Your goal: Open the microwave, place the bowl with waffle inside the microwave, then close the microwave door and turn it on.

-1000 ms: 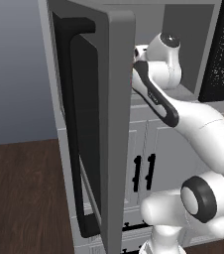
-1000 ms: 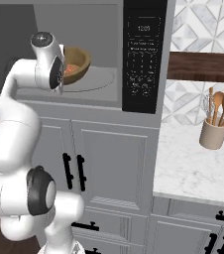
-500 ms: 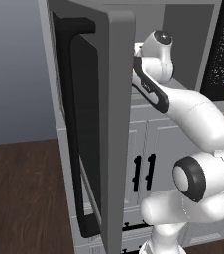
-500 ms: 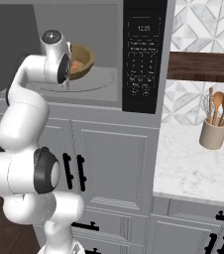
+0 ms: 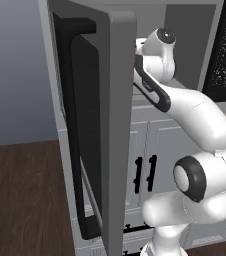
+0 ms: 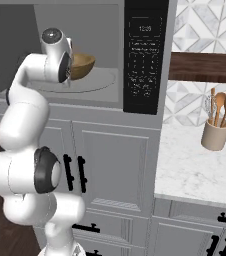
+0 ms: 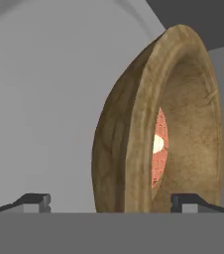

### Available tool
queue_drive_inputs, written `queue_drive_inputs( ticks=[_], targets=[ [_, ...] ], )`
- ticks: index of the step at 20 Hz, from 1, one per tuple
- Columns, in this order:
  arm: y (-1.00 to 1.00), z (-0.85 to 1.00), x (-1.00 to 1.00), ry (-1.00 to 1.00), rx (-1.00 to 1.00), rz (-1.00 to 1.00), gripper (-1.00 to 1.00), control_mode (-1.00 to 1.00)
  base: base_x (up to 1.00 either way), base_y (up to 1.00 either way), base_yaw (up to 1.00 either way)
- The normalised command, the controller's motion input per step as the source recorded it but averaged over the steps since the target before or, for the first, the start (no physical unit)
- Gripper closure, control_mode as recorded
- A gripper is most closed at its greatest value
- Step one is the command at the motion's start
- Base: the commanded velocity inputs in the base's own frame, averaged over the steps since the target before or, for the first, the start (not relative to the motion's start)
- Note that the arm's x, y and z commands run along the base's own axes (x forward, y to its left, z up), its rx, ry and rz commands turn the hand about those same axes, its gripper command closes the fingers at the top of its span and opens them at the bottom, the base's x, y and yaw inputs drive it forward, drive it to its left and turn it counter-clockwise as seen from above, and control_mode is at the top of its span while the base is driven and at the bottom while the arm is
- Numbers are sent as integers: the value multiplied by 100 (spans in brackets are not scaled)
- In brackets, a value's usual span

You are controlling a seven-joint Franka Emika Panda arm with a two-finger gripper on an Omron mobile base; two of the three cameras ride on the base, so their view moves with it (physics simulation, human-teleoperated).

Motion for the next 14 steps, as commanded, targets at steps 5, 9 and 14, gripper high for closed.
queue_drive_inputs(
  ticks=[5,9,14],
  targets=[
    [-4,7,-72,-44,9,3,-100,-100,0,0,0],
    [-16,0,-100,-26,2,0,-100,-100,0,0,0],
    [-10,1,-100,-4,-3,0,-100,-100,0,0,0]
  ],
)
